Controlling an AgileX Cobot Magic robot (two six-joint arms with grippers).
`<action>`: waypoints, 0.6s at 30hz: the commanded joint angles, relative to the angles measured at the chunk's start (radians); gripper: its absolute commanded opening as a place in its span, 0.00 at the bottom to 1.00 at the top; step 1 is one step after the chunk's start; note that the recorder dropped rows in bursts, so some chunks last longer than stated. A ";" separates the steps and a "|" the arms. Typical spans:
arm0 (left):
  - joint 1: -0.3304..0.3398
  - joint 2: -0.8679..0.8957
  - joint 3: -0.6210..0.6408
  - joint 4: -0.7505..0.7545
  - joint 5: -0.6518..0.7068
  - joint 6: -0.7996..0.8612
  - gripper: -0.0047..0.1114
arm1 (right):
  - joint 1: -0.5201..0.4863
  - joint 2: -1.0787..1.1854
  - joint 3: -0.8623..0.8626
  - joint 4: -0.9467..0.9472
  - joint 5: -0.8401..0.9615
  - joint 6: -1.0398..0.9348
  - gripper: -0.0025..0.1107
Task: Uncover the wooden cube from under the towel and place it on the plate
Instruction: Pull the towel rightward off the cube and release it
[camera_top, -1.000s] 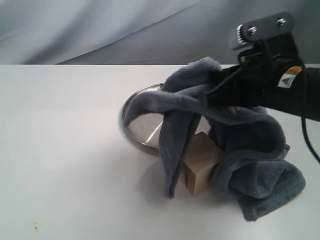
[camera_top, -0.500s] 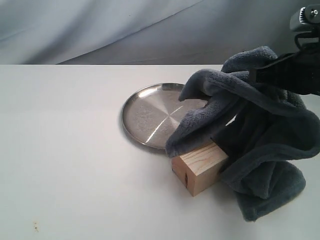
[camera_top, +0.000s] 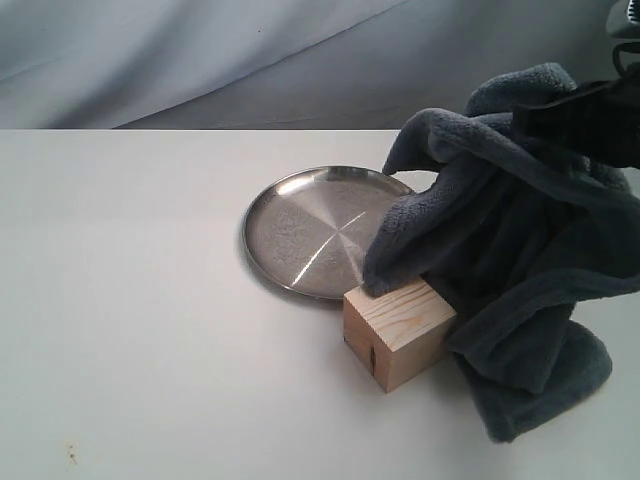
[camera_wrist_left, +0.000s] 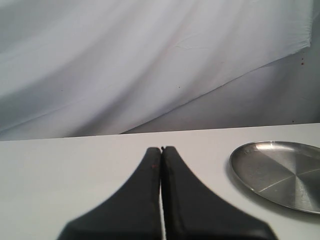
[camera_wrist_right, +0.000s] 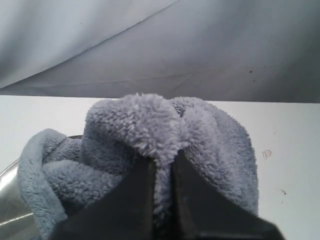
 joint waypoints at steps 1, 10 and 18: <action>0.002 -0.004 0.004 -0.002 -0.011 -0.003 0.04 | -0.019 -0.006 0.003 0.122 -0.067 -0.176 0.02; 0.002 -0.004 0.004 -0.002 -0.011 -0.003 0.04 | -0.135 0.009 0.003 0.313 0.025 -0.477 0.02; 0.002 -0.004 0.004 -0.002 -0.011 -0.003 0.04 | -0.123 0.167 0.001 0.321 0.134 -0.463 0.02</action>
